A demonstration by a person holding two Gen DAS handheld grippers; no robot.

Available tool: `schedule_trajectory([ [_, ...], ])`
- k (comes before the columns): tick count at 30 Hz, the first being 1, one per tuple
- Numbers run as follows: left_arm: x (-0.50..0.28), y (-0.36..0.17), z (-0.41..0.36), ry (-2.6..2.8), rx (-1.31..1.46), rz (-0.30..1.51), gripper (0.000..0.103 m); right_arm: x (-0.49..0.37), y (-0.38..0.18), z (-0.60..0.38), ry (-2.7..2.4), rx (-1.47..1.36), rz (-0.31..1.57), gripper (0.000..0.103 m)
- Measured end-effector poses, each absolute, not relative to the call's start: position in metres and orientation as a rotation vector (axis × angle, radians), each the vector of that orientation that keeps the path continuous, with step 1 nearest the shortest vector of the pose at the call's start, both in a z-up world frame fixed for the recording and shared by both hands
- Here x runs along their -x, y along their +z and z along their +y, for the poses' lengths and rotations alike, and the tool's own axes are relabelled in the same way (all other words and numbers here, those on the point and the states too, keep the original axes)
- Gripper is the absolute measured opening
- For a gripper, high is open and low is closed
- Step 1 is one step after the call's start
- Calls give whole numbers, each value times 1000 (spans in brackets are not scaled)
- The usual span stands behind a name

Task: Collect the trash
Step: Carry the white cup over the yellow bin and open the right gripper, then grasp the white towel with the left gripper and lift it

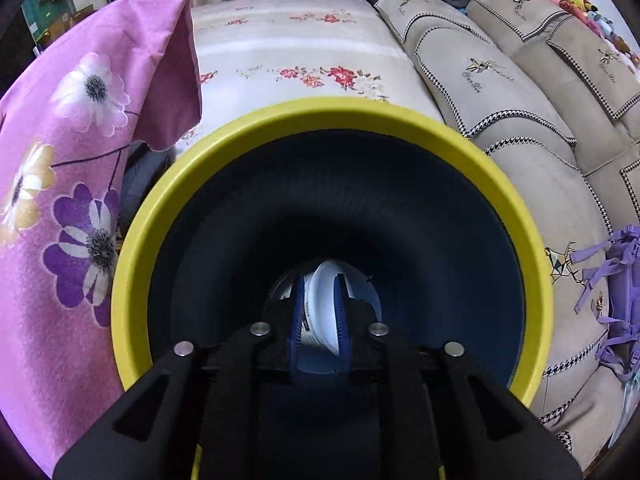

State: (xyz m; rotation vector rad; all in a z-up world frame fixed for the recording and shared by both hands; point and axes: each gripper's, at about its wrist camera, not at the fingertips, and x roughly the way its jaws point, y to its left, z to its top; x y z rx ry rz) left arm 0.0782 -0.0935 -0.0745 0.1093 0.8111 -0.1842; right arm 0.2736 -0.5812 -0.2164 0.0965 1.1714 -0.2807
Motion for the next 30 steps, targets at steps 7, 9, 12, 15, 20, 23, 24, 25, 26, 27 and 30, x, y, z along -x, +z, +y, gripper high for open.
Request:
schedule_trajectory([
  [7, -84, -81, -106, -242, -118, 829, 99, -228, -174, -567, -260, -107, 1036, 34],
  [9, -86, -83, -110, -258, -119, 835, 99, -211, -159, -561, -249, -99, 991, 36],
  [12, -94, -87, -118, -267, -143, 829, 99, -191, -141, -554, -232, -92, 939, 39],
  [15, -106, -96, -126, -288, -170, 848, 98, -177, -129, -547, -211, -91, 909, 42],
  [20, -124, -109, -133, -323, -182, 896, 75, -168, -116, -541, -196, -90, 875, 42],
  [23, -131, -114, -136, -332, -185, 909, 69, -167, -116, -542, -187, -97, 870, 42],
  [24, -133, -116, -137, -335, -191, 912, 68, -167, -116, -541, -183, -98, 869, 42],
  [25, -134, -119, -138, -337, -199, 917, 66, -166, -117, -541, -180, -100, 869, 42],
  [26, -136, -121, -140, -333, -209, 924, 63, -166, -116, -541, -177, -102, 868, 42],
  [27, -138, -124, -140, -331, -213, 930, 62, -165, -117, -539, -176, -103, 867, 42],
  [30, -144, -131, -139, -332, -211, 954, 55, -163, -118, -539, -168, -110, 864, 42],
])
